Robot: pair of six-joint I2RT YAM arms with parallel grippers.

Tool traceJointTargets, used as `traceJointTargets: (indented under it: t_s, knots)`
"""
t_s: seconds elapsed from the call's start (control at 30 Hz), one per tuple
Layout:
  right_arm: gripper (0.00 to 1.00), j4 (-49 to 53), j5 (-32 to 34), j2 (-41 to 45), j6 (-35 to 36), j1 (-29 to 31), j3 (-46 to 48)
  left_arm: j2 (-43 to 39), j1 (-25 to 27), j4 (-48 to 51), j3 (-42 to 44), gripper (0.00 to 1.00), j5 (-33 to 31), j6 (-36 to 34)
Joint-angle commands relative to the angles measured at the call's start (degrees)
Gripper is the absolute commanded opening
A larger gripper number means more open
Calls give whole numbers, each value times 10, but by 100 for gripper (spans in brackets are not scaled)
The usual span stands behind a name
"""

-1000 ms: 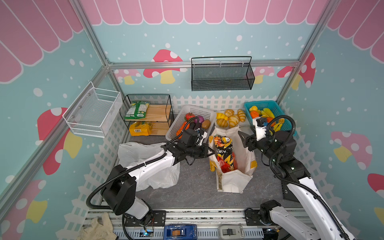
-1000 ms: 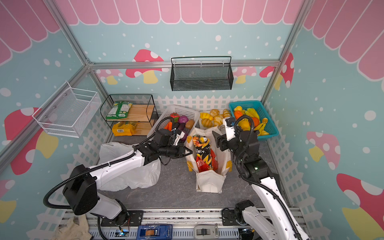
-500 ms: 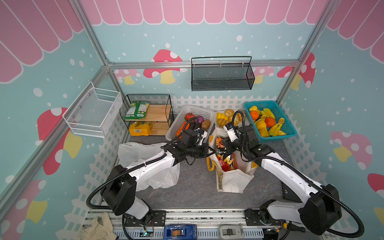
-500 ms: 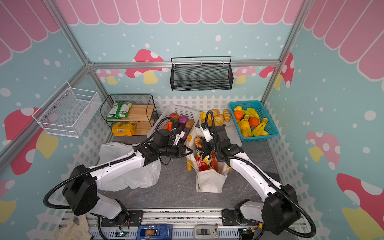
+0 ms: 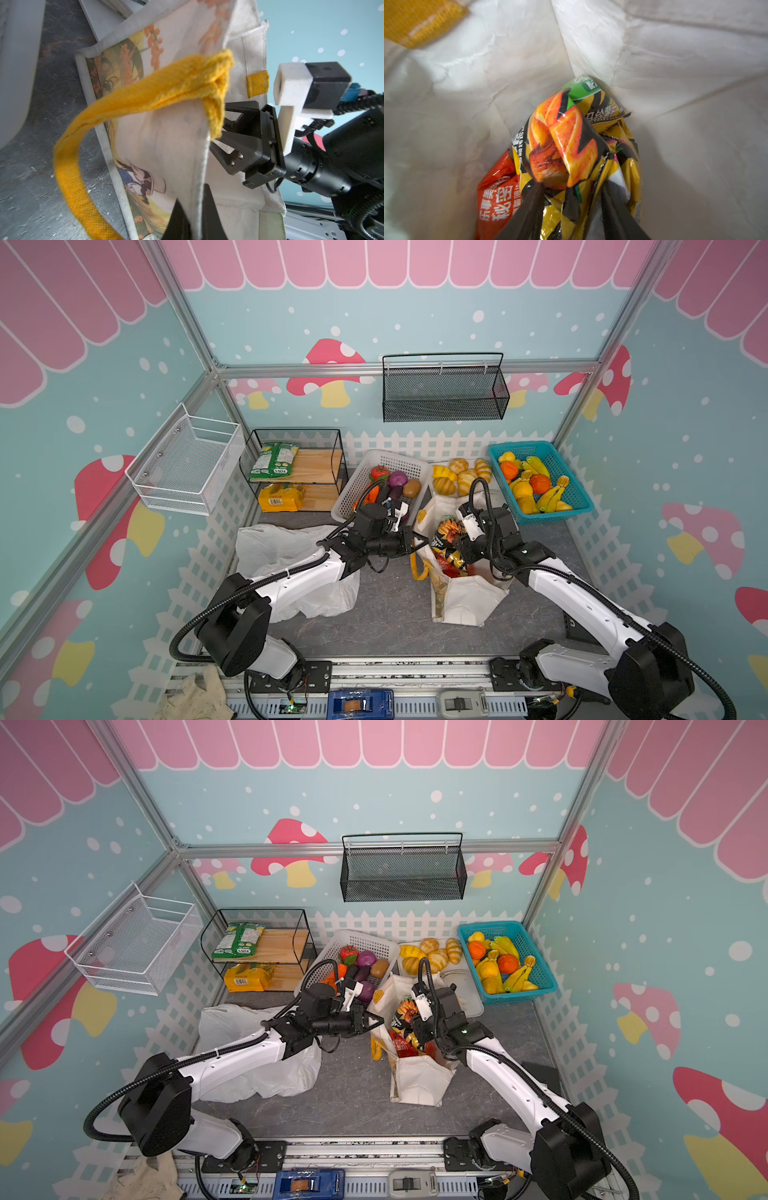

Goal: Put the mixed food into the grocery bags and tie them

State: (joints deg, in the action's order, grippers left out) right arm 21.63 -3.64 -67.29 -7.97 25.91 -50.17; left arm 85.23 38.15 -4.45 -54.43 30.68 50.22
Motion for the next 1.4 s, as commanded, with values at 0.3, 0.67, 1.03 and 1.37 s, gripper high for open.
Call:
traceJointTargets:
  t_s: [0.3, 0.67, 1.03, 1.37]
  knots:
    - [47, -55, -11, -66, 11, 0, -58, -27, 1, -30, 0, 0, -18, -7]
    - [36, -92, 90, -112, 39, -9, -15, -8, 14, -75, 4, 0, -35, -2]
    - [36, -166, 80, -179, 36, -32, -101, 34, 17, -101, -24, 0, -44, 7]
    - [50, -156, -51, -181, 37, -32, -123, 37, 17, -89, -20, 1, -53, 2]
